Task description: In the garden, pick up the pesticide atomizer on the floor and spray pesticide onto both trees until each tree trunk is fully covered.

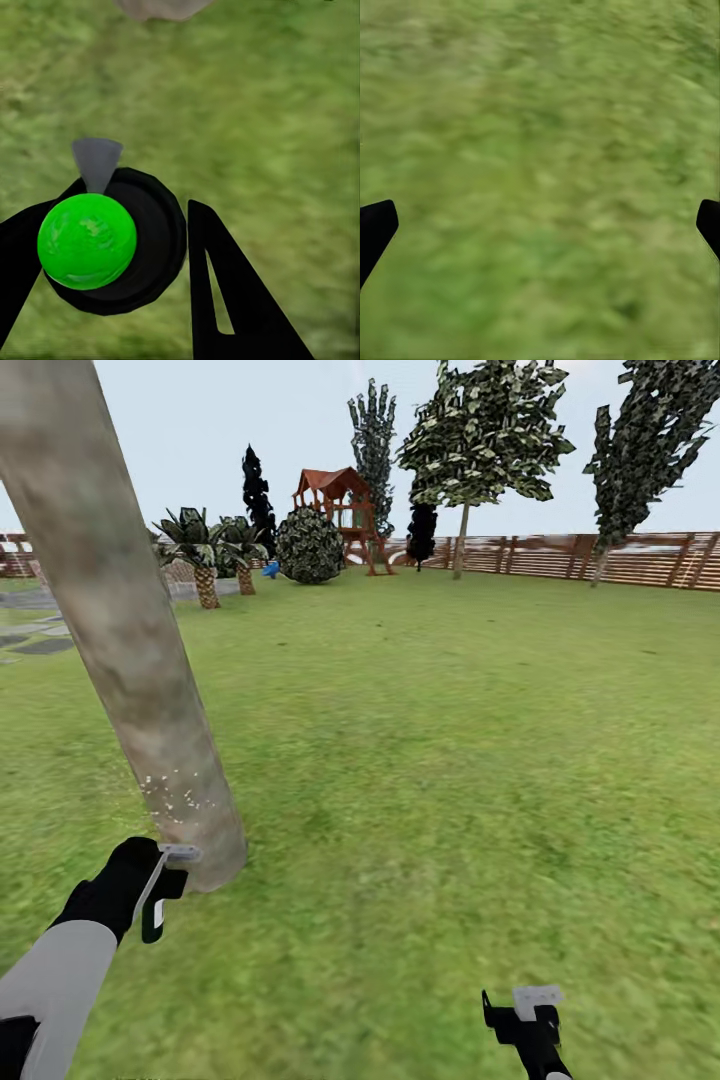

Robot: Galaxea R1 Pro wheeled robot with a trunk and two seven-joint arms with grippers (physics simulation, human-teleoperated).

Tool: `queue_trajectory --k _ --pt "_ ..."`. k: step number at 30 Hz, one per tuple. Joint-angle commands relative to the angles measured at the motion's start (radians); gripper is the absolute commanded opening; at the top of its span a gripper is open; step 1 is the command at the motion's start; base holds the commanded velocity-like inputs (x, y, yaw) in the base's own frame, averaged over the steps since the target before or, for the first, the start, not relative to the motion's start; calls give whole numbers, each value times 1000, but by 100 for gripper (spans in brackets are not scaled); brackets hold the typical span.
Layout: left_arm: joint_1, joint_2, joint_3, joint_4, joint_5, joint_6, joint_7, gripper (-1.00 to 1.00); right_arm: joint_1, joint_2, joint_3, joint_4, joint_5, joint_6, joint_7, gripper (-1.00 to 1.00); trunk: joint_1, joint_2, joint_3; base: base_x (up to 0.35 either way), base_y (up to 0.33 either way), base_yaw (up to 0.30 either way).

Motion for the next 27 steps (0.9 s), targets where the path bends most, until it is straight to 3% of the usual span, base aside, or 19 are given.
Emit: queue_trajectory --k 1,9,27 --pt "-1 -1 3 -1 -12 3 -10 -100 0 0 -8 1 11 -3 -3 100 0 0 -1 196 -214 277" --pt "-1 -2 3 2 -12 3 -10 -100 0 0 -8 1 11 -3 -3 100 0 0 -1 243 -180 266" --pt "-1 -2 4 1 -13 3 -8 -100 0 0 -8 1 11 -3 -2 100 0 0 -1 161 -239 49"
